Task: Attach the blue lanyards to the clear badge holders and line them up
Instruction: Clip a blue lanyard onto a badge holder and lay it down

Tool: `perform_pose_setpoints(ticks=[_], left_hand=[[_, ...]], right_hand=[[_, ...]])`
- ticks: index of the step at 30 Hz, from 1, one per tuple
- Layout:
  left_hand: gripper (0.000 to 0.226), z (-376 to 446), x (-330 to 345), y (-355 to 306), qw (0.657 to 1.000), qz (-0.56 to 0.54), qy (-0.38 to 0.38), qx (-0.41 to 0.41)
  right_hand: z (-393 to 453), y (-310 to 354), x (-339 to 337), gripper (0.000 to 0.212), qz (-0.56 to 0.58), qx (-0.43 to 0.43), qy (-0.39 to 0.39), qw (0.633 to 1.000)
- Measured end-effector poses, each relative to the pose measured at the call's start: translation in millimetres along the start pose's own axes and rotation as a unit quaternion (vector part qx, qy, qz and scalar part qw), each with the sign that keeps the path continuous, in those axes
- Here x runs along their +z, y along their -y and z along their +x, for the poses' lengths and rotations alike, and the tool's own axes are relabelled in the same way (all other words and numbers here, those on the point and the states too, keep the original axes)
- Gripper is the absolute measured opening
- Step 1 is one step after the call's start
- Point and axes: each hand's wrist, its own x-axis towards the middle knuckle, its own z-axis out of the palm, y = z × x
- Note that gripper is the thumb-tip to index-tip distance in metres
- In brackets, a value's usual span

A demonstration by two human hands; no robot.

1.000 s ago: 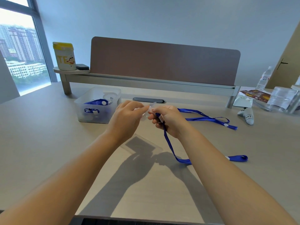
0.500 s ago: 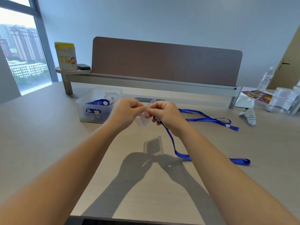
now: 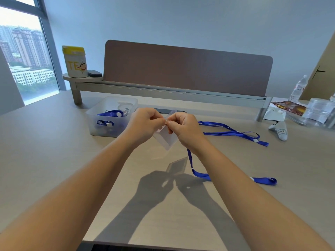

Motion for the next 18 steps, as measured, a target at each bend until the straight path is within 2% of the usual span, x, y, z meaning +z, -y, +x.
perform_pose_setpoints(ticks=[7,10,12,14,18], left_hand=[[0.016,3.2,2.1,5.8,1.0,-0.021,0.002,0.012],[0.012,3.7,-0.2,6.2,0.997,-0.071,0.031,-0.011],[0.015,5.6,-3.9,9.2,0.98,-0.169,0.078,-0.068],[0.025,6.8,-8.0,14.5,0.945,-0.255,0.132,-0.156],[0.068,-0.3,-8.6,36.7,0.877,-0.233,0.256,-0.334]], right_hand=[[0.6,-1.8,2.5,0.022,0.02,0.003,0.001,1.0],[2.6,-3.0,1.0,0.018,0.046,0.006,0.006,0.999],[5.0,-3.1,-1.6,0.025,0.079,0.006,0.015,0.997],[8.7,-1.7,-5.0,0.026,0.106,0.009,0.033,0.994],[16.9,-2.0,-10.1,0.021,0.13,0.056,0.069,0.987]])
